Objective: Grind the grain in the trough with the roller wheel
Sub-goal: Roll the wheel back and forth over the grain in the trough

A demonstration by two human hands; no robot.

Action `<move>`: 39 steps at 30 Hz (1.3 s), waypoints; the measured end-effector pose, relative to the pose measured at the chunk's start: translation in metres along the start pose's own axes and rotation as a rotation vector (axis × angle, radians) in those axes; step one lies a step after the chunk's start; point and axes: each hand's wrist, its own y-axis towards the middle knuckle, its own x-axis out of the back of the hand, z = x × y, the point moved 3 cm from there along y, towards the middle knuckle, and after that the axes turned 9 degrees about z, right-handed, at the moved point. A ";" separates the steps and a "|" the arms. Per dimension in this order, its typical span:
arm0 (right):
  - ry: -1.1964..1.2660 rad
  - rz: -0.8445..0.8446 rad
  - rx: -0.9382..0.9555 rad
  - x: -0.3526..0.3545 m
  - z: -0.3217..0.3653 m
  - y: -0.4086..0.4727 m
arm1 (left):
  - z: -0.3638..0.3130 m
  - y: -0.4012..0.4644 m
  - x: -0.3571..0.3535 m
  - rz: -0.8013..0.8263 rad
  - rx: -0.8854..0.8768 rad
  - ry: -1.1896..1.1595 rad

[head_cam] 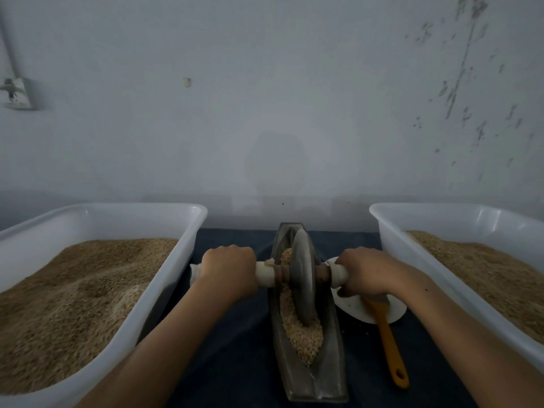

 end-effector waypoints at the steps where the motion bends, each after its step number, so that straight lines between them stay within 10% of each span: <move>1: -0.016 -0.055 -0.003 -0.001 0.001 0.001 | 0.000 0.001 0.000 -0.027 0.014 -0.003; 7: -0.090 -0.338 -0.005 0.000 0.005 0.003 | 0.001 0.005 -0.005 -0.112 0.040 -0.050; 19: -0.089 -0.027 -0.006 0.003 0.004 -0.003 | 0.004 0.005 -0.006 0.065 -0.021 -0.047; 29: -0.148 -0.384 -0.035 0.001 0.011 0.000 | 0.005 0.008 -0.010 -0.056 0.013 -0.102; 39: -0.070 0.024 -0.009 0.005 0.004 -0.005 | 0.003 0.001 -0.003 0.058 -0.036 -0.053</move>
